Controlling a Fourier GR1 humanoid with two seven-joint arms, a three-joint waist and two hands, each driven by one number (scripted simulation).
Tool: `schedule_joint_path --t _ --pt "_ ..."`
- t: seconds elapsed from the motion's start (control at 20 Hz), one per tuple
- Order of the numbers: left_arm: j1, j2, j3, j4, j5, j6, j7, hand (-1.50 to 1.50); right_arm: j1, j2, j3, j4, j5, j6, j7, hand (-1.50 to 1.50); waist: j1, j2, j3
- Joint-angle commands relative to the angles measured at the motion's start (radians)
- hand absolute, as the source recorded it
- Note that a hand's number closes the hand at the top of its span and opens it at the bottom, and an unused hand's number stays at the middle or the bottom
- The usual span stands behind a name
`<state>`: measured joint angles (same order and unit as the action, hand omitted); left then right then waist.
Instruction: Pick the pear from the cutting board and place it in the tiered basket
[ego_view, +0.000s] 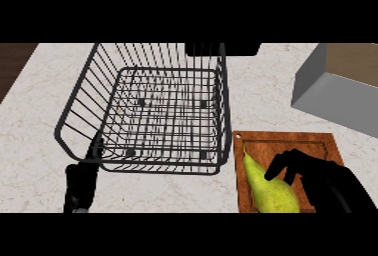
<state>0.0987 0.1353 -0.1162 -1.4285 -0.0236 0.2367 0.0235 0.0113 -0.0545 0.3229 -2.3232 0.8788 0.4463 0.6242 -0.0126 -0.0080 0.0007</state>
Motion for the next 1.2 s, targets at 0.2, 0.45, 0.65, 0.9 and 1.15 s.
schedule_joint_path --t 0.2,0.45,0.65,0.9,1.15 --pt "0.059 0.003 -0.014 -0.020 -0.006 -0.014 -0.012 0.00 -0.297 0.023 -0.095 -0.222 -0.085 0.224 0.209 1.50 0.013 0.001 -0.003" --pt "-0.006 -0.022 0.006 0.049 0.015 -0.023 -0.015 0.00 -0.563 0.054 -0.074 -0.126 -0.116 0.242 0.430 1.50 0.012 0.002 -0.004" --pt "0.032 -0.019 -0.016 0.016 -0.012 -0.021 -0.009 0.00 -0.765 0.054 -0.146 0.014 -0.169 0.229 0.528 1.50 0.018 0.003 -0.003" --pt "0.006 0.000 -0.006 -0.028 -0.022 -0.018 0.038 0.00 -0.941 0.054 -0.187 0.237 -0.165 0.130 0.563 1.50 0.024 0.004 -0.002" --pt "0.017 0.010 0.025 -0.010 0.007 -0.050 0.011 0.00 -0.997 0.054 -0.155 0.392 -0.170 0.047 0.513 1.50 0.026 0.006 -0.002"
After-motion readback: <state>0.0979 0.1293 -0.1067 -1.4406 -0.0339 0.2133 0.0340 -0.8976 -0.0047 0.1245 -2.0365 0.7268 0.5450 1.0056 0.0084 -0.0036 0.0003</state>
